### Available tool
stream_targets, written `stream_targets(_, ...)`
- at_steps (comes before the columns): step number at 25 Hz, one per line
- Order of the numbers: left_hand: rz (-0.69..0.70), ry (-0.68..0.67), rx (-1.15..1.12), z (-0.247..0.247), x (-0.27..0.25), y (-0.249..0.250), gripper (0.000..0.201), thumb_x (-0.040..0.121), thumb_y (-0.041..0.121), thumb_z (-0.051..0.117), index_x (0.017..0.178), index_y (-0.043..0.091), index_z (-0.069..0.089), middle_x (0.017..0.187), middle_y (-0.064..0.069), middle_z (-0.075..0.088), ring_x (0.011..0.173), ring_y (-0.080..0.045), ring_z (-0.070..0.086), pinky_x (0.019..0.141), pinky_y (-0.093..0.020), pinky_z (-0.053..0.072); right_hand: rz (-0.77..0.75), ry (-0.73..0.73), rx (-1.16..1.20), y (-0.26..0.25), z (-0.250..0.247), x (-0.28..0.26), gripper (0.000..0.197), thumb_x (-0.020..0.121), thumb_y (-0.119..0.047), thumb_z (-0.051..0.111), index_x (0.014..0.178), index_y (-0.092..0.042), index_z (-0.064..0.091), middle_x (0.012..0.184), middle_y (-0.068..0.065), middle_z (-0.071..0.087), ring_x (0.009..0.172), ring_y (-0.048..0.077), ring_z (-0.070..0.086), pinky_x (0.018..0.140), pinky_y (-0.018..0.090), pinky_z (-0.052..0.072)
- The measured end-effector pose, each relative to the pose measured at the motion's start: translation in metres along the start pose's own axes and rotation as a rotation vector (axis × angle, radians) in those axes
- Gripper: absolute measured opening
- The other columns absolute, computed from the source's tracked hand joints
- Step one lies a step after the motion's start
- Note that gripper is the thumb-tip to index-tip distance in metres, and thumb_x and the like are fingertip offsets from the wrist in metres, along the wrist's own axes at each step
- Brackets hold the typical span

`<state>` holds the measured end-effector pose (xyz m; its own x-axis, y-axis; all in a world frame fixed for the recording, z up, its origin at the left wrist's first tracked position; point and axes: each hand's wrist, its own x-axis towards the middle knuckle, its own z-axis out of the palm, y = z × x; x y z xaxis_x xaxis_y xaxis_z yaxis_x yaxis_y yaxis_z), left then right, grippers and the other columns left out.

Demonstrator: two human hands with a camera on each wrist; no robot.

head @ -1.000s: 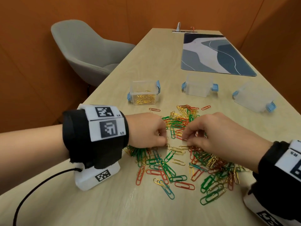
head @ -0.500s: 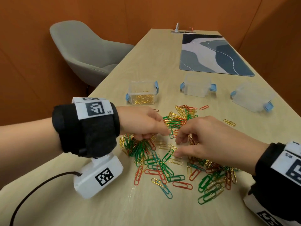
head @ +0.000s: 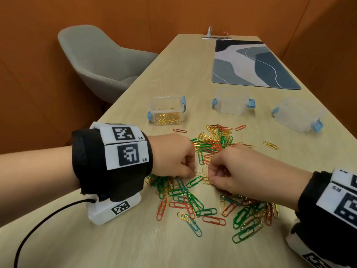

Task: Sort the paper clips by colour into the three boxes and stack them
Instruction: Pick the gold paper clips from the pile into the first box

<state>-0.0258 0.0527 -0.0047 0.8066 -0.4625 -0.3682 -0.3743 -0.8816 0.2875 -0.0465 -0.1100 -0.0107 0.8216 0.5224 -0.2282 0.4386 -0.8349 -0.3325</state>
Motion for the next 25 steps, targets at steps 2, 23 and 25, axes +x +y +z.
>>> stream_targets(2, -0.008, -0.045, 0.029, 0.002, 0.0, 0.0, 0.017, 0.089, 0.033, 0.056, 0.099, 0.02, 0.063, 0.063, 0.017, 0.047, 0.062, -0.001, 0.046, 0.057, -0.01, 0.034, -0.024, -0.019, -0.031, 0.0, 0.001, -0.001, 0.014, 0.085, -0.021, 0.051, 0.08, -0.016, 0.063, 0.077, 0.0, 0.066, 0.074, 0.015, 0.06, 0.073, 0.03, 0.053)
stream_targets(23, -0.267, -0.227, -1.179, -0.011, -0.014, -0.027, 0.035, 0.091, 0.03, 0.046, 0.059, 0.016, 0.042, 0.045, 0.006, 0.037, 0.032, -0.003, 0.03, 0.029, -0.01, 0.019, -0.461, 0.226, 0.15, -0.004, 0.001, -0.001, 0.021, 0.082, -0.045, 0.06, 0.094, -0.03, 0.069, 0.09, -0.016, 0.063, 0.087, 0.001, 0.051, 0.079, 0.015, 0.039)
stream_targets(25, -0.24, -0.288, -1.253, -0.013, -0.022, -0.035, 0.029, 0.086, 0.029, 0.052, 0.061, 0.014, 0.048, 0.049, 0.004, 0.042, 0.033, -0.002, 0.035, 0.029, -0.009, 0.025, -0.451, 0.038, 0.031, -0.005, 0.006, 0.001, 0.024, 0.087, -0.043, 0.058, 0.106, -0.032, 0.067, 0.104, -0.016, 0.061, 0.098, -0.001, 0.048, 0.088, 0.016, 0.037)
